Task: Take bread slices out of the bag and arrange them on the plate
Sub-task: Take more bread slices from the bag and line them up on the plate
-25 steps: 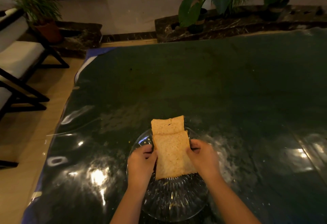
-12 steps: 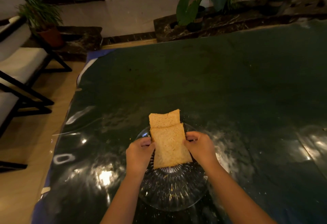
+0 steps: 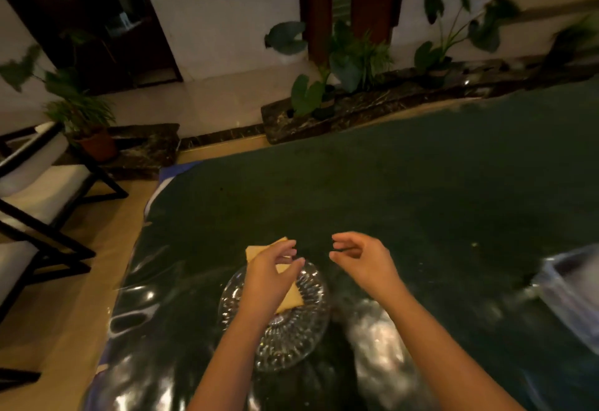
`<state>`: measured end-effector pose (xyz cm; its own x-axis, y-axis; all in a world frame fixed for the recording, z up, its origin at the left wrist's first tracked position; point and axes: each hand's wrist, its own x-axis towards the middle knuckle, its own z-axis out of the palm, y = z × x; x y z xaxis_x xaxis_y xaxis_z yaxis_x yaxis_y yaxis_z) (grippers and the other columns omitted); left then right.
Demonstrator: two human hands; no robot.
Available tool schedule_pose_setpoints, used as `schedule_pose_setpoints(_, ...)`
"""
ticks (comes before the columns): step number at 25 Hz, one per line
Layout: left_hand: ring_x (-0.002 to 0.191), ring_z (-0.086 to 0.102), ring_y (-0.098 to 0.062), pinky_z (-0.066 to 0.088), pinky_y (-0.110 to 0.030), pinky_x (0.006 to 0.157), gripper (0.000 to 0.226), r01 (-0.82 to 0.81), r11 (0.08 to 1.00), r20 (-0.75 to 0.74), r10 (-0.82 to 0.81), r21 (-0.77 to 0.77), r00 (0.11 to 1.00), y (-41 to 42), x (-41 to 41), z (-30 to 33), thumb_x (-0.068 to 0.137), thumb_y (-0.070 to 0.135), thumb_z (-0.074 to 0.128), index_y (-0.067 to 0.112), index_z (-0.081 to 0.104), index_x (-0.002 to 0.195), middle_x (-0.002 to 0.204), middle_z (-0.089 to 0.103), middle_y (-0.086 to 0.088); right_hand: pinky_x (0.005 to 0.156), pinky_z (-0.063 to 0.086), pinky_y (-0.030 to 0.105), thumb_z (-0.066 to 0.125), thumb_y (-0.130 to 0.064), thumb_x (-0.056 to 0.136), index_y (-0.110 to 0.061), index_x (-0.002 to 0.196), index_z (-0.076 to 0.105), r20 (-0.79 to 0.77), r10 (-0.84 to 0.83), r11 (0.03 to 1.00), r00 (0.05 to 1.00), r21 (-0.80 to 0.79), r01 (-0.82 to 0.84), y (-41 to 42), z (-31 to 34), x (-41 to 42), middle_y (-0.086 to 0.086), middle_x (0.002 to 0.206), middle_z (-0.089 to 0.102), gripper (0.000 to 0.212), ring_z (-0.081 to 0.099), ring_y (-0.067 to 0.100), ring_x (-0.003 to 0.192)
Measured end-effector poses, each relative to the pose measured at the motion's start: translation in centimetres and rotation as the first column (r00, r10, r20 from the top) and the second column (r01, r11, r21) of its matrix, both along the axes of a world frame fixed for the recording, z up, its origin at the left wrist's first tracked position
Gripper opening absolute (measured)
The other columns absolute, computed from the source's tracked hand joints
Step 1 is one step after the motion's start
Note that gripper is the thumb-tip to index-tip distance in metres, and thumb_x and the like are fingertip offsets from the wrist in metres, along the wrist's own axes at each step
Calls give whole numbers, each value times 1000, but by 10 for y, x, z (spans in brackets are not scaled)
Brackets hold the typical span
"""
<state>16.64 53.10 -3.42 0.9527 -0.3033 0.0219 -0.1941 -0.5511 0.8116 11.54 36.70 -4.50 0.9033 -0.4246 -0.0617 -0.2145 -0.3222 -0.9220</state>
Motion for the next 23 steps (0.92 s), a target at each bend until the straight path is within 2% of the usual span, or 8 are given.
schedule_pose_setpoints(4, 86, 60, 3, 40, -3, 68, 34, 90, 996, 142, -87, -14, 986, -76, -66, 56, 79, 22, 69, 22, 62, 113, 102, 65, 10, 67, 47, 9, 73, -16, 74, -21, 102, 67, 130, -72, 996, 989, -51, 79, -72, 56, -85, -15, 81, 65, 29, 62, 1, 71)
schedule_pose_setpoints(6, 88, 61, 2, 39, -5, 69, 33, 129, 990, 181, -117, -52, 976, -123, -108, 71, 79, 23, 69, 23, 63, 111, 100, 65, 11, 67, 48, 10, 72, -16, 74, -24, 101, 67, 185, -93, 991, 978, -79, 109, -115, 74, -136, -20, 80, 64, 28, 62, -2, 71)
schedule_pose_setpoints(12, 81, 63, 6, 45, -12, 70, 27, 176, 964, 103, -158, -198, 982, -255, -226, 78, 79, 21, 69, 23, 65, 106, 92, 68, 11, 63, 46, 6, 69, -8, 76, -18, 98, 67, 266, -137, 981, 954, -97, 167, -236, 98, -270, -12, 80, 64, 24, 59, 1, 67)
schedule_pose_setpoints(17, 77, 60, 8, 42, -6, 59, 25, 196, 967, 67, -187, -163, 980, -333, -269, 81, 81, 24, 67, 23, 65, 106, 85, 64, 16, 62, 46, 3, 68, -15, 79, -22, 98, 66, 224, -184, 972, 957, -105, 212, -318, 97, -318, -13, 85, 63, 21, 59, -4, 75)
schedule_pose_setpoints(23, 77, 56, 5, 41, -12, 62, 25, 151, 985, -4, -152, -86, 988, -412, -256, 66, 81, 31, 65, 22, 65, 105, 93, 67, 7, 63, 46, 7, 68, -18, 80, -20, 105, 65, 189, -231, 960, 954, -117, 256, -413, 88, -320, -7, 99, 66, 26, 62, 1, 84)
